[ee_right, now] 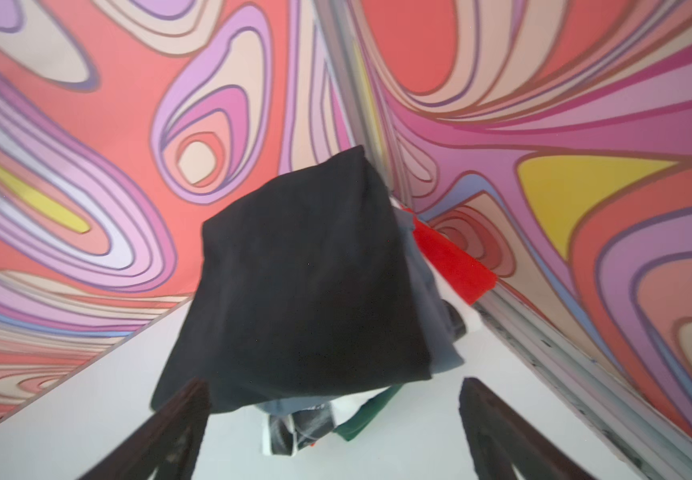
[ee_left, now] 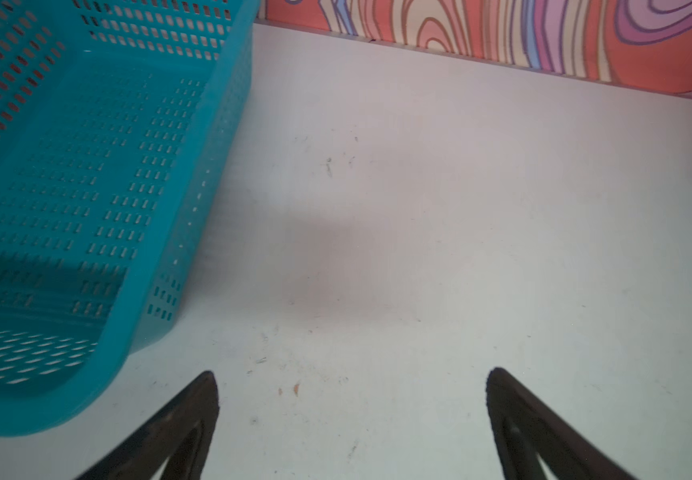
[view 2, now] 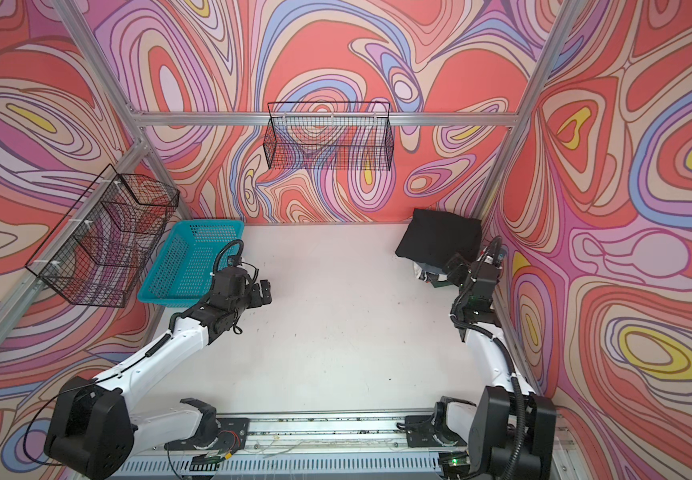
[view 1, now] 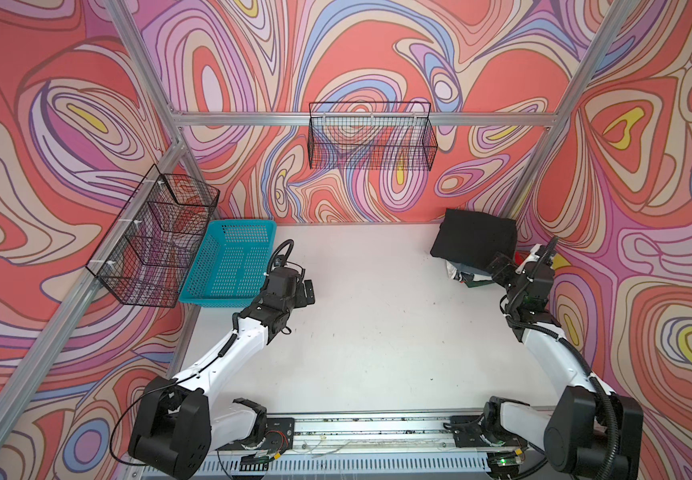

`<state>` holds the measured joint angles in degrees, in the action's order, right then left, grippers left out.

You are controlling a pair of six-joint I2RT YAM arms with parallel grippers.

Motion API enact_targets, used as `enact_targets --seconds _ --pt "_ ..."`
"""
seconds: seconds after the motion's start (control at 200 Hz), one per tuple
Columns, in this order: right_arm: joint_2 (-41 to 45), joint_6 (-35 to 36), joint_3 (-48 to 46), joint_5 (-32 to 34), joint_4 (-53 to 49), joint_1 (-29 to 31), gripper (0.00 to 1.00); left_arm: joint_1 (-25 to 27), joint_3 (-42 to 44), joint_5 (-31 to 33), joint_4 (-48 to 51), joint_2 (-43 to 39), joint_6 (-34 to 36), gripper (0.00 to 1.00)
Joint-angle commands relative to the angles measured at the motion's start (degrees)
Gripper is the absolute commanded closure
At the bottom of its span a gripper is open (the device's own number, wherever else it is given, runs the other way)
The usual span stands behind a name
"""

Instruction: Fold and stack the t-shirts

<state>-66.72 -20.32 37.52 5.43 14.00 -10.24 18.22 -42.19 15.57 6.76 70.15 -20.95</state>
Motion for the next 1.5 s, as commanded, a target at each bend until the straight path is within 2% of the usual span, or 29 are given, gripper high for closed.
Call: enact_targets --seconds 0.0,0.105,0.14,0.175,0.305,0.371,0.416,0.506,0.621,0.801,0.891,1.032,1.172,1.317,1.367,1.422,1.467,1.492 --pt "-1.18 4.33 -3.92 0.48 8.31 4.19 0.02 -2.3 3.76 7.39 -7.14 -1.57 4.76 0.0" --pt "-0.96 5.53 -13.61 2.99 23.27 6.09 0.02 -4.69 9.55 10.05 -17.42 -1.82 9.31 0.0" --pt "-1.08 5.21 -16.9 3.87 28.67 6.08 0.02 -5.88 8.74 9.68 -15.03 -1.98 9.18 0.0" --pt "-1.49 5.35 -18.92 4.52 32.34 6.04 0.02 -6.39 9.36 10.07 -16.94 -1.58 10.71 0.0" --pt "-5.7 5.62 -16.89 4.68 26.46 6.04 0.02 -6.7 16.68 7.87 -29.1 1.29 15.06 0.0" --pt "-7.62 5.05 -18.25 4.0 29.91 6.11 0.02 -6.96 20.3 7.56 -38.31 3.98 19.1 0.0" --pt "-8.74 5.01 -20.37 3.67 35.34 6.1 0.02 -7.31 18.95 5.8 -34.2 3.1 19.05 0.0" --pt "-12.48 5.82 -21.6 3.6 40.79 6.1 0.02 -7.42 22.07 3.99 -43.84 4.2 21.14 0.0" --pt "-17.65 6.68 -22.87 4.29 48.46 6.08 0.02 -7.67 22.0 3.24 -44.15 4.47 21.86 0.0" --pt "-20.44 9.23 -22.72 5.42 52.98 6.1 0.02 -7.7 22.51 1.05 -48.09 5.85 24.28 0.0" --pt "-24.56 9.22 -24.4 6.26 61.18 6.11 0.02 -7.89 22.98 0.7 -50.44 6.61 25.34 0.0" --pt "-24.49 9.63 -24.64 5.47 61.33 6.08 0.02 -8.02 23.56 -1.29 -51.4 6.4 26.06 0.0" --pt "-24.56 9.91 -24.7 4.86 61.53 6.06 0.02 -8.02 24.24 -7.69 -53.03 6.79 28.65 0.0" --pt "-27.79 14.21 -22.53 -3.08 60.33 7.23 0.02 -8.04 23.21 -6.48 -52.26 7.92 30.46 0.0" --pt "-32.49 14.49 -21.77 -4.53 66.3 7.84 0.02 -8.02 23.1 -7.5 -52.85 8.54 31.12 0.0" --pt "-29.32 15.19 -19.34 -2.97 55.71 8.06 0.02 -8.02 22.66 -10.16 -52.03 8.69 31.71 0.0" --pt "-31.37 15.38 -19.36 -4.01 59.58 8.32 0.02 -8.21 23.36 -13.22 -53.01 9.11 31.7 0.0" --pt "-30.85 15.62 -19.05 -4.02 58.27 8.35 0.02 -8.57 24.31 -15.0 -55.93 10.16 32.15 0.0"
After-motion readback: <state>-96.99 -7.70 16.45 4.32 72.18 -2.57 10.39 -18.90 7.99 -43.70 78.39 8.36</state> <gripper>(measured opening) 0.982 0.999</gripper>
